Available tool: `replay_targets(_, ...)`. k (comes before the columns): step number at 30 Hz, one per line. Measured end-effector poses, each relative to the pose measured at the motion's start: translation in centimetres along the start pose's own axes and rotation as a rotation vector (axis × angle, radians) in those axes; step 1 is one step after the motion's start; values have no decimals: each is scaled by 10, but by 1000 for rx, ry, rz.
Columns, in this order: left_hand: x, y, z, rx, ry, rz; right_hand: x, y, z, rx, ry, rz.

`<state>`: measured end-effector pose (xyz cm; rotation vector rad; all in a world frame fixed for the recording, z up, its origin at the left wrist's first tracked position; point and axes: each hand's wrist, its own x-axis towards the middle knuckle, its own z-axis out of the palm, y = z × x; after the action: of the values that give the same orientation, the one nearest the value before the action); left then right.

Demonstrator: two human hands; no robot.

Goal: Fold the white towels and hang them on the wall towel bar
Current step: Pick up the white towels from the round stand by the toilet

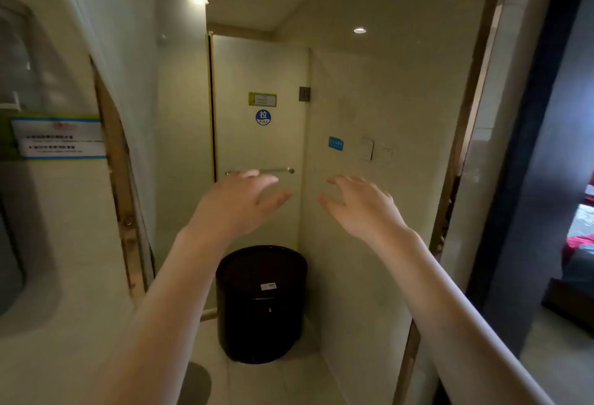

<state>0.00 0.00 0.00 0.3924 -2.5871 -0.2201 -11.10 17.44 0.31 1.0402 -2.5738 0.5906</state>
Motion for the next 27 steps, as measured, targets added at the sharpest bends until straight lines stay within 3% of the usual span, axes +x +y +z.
replay_targets(10,26,-12,35,139,-26,-66,27,26,25,-10,-54,-43)
replay_targets(27,144,-48,68,97,21,-38,144,43,61,-53,-62,-14)
